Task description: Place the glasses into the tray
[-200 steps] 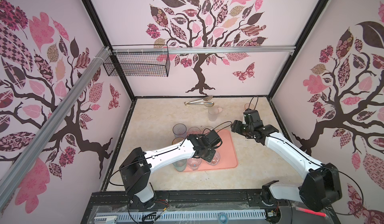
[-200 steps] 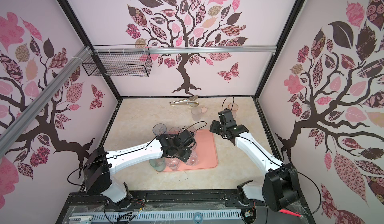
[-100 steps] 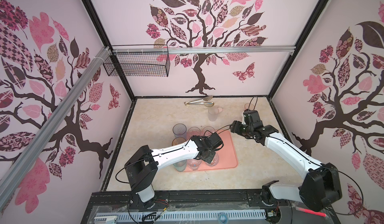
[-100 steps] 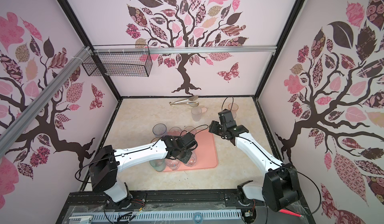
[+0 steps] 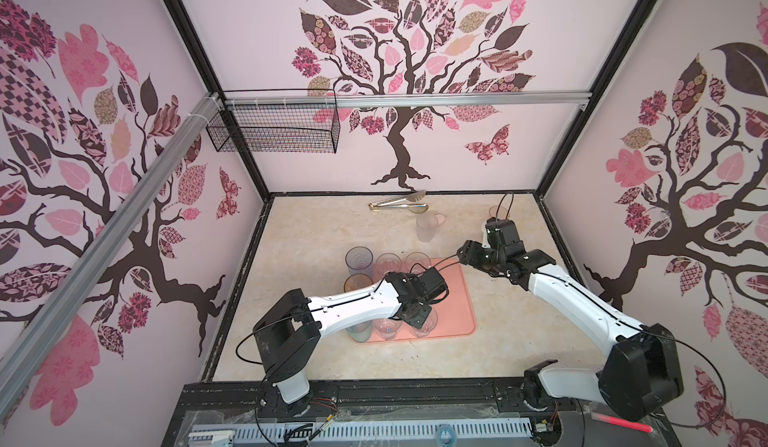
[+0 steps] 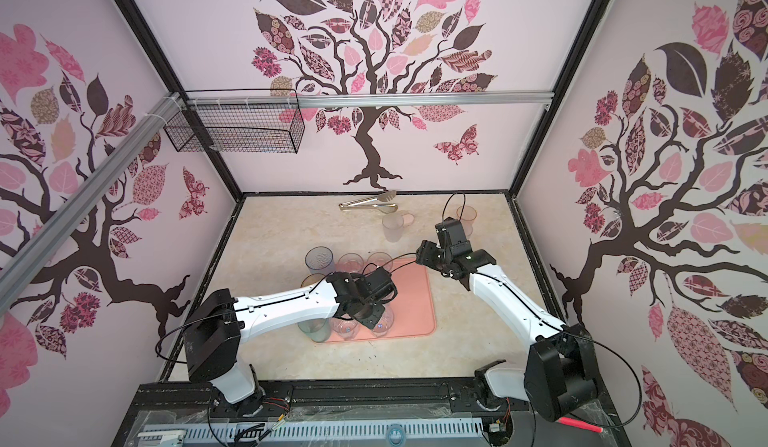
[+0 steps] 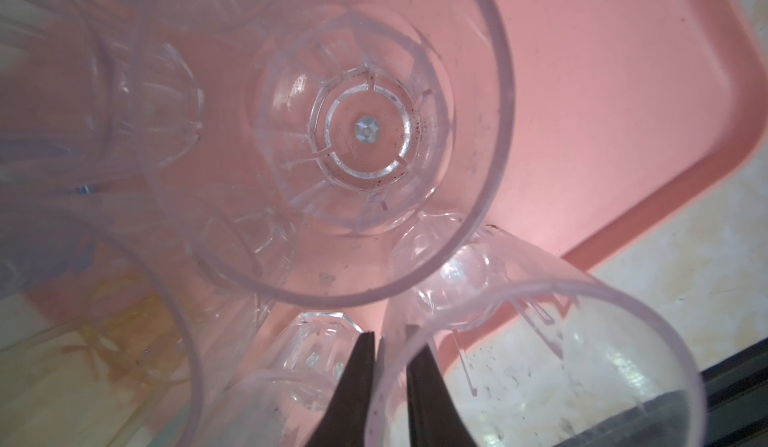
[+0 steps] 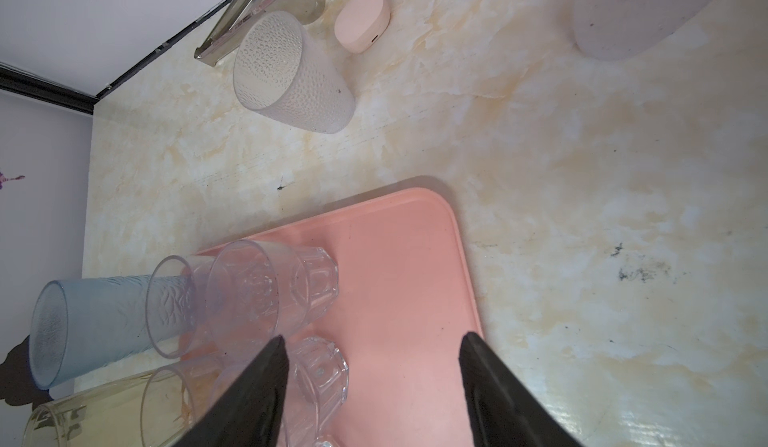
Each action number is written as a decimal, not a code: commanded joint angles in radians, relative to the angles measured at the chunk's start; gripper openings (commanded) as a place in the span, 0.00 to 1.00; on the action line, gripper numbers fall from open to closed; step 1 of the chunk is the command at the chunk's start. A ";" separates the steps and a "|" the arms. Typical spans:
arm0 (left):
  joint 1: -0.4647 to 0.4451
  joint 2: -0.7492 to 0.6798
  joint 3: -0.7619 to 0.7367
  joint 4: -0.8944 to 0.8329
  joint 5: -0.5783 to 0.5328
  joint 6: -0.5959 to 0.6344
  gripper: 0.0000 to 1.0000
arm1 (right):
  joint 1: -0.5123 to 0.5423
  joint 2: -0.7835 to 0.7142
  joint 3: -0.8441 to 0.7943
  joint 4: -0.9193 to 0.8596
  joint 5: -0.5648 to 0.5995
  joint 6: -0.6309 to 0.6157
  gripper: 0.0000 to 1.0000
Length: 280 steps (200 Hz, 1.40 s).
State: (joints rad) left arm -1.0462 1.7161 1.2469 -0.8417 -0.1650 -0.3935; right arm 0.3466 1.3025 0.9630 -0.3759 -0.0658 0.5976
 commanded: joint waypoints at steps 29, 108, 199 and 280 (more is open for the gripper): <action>-0.003 -0.067 0.053 -0.022 -0.030 0.014 0.30 | 0.005 0.017 0.008 0.003 -0.003 0.008 0.69; 0.076 -0.413 -0.013 0.139 -0.173 0.133 0.40 | 0.005 0.064 0.054 -0.005 0.006 -0.002 0.69; 0.668 -0.674 -0.309 0.356 -0.109 0.087 0.56 | 0.005 0.228 0.260 -0.024 0.050 -0.030 0.70; 0.762 -0.533 -0.373 0.424 -0.204 0.127 0.61 | 0.006 0.541 0.569 -0.023 0.078 -0.028 0.70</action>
State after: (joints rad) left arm -0.2867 1.1397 0.9112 -0.4530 -0.3347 -0.2836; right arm 0.3489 1.7592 1.4250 -0.3752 -0.0109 0.5827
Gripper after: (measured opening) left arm 0.612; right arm 0.698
